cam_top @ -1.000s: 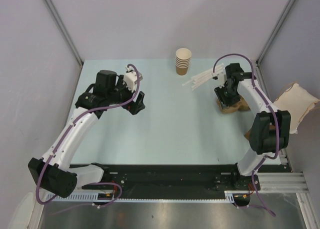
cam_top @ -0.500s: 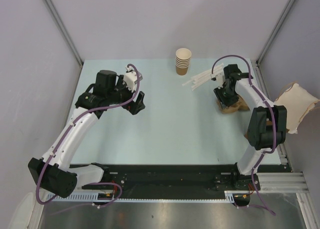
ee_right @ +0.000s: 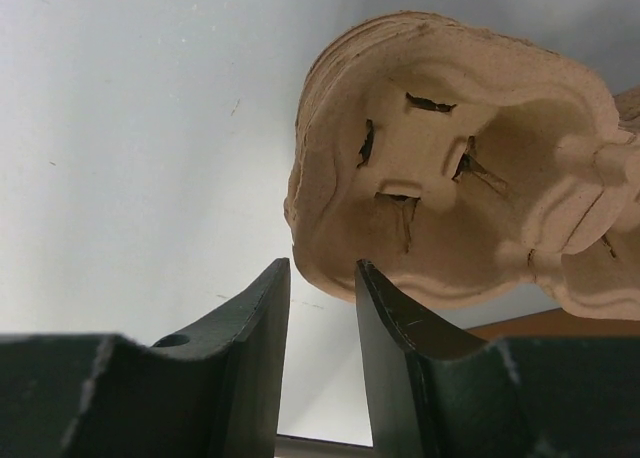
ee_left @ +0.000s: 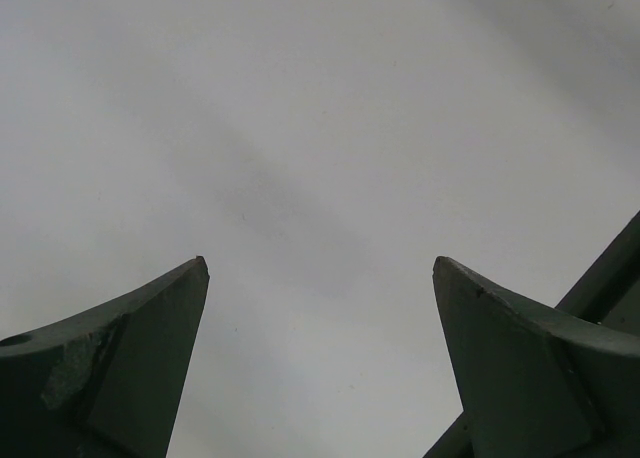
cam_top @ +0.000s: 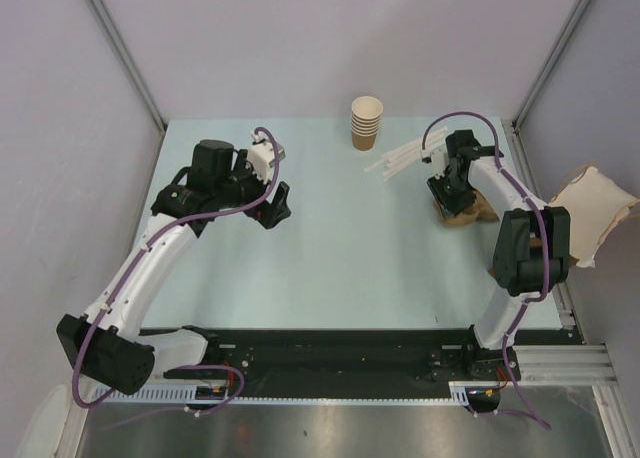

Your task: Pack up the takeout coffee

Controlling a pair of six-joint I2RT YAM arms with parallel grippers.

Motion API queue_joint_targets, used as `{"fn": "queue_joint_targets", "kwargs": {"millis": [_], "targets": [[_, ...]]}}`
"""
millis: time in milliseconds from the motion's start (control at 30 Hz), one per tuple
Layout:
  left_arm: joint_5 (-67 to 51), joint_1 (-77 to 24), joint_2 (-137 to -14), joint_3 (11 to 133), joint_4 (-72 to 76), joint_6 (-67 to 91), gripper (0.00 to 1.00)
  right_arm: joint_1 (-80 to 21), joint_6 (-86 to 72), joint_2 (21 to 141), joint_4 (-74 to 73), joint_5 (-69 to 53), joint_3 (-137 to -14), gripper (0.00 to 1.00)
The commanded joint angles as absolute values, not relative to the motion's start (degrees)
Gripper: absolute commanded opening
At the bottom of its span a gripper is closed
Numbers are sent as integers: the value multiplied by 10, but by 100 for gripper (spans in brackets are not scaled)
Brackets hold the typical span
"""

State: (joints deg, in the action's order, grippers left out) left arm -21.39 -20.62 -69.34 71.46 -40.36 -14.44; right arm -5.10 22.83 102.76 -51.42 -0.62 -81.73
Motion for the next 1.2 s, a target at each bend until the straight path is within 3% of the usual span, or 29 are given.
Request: {"fn": "queue_joint_targets", "kwargs": {"millis": [0,367,500,1167], "targets": [[-225,-207,-693,725,-389,-134,100,-48,235,1031,-502,0,-819,37],[-223,-207,-687,722,-385,-132,100,-48,238,1026,-497,0,-819,23],[-221,-207,-685,724,-385,-132,99,-48,238,1015,-499,0,-820,0],[-222,-207,-686,722,-385,-129,100,-49,252,926,-500,23,-844,0]]}}
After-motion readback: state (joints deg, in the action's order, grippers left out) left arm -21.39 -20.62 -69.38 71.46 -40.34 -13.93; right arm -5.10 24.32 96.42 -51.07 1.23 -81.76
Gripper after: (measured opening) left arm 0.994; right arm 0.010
